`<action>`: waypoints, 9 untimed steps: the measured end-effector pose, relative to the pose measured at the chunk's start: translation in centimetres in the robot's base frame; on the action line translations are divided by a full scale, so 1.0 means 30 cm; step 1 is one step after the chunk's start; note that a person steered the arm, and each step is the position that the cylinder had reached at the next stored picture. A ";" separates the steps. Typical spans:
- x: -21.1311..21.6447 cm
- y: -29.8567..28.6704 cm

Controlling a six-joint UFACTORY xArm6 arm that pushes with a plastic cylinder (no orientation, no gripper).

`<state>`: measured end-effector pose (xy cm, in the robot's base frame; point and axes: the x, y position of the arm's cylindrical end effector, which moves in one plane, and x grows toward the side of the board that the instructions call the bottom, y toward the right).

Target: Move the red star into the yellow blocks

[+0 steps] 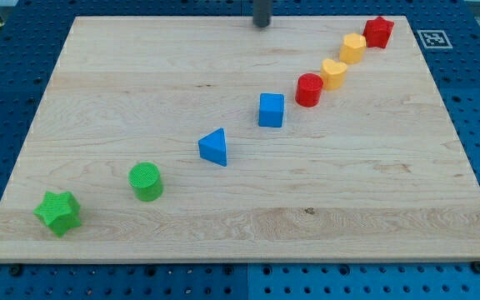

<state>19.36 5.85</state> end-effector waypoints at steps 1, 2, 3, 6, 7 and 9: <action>-0.003 0.082; -0.005 0.191; -0.007 0.313; 0.056 0.808; 0.135 0.810; 0.139 0.691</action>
<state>23.53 26.58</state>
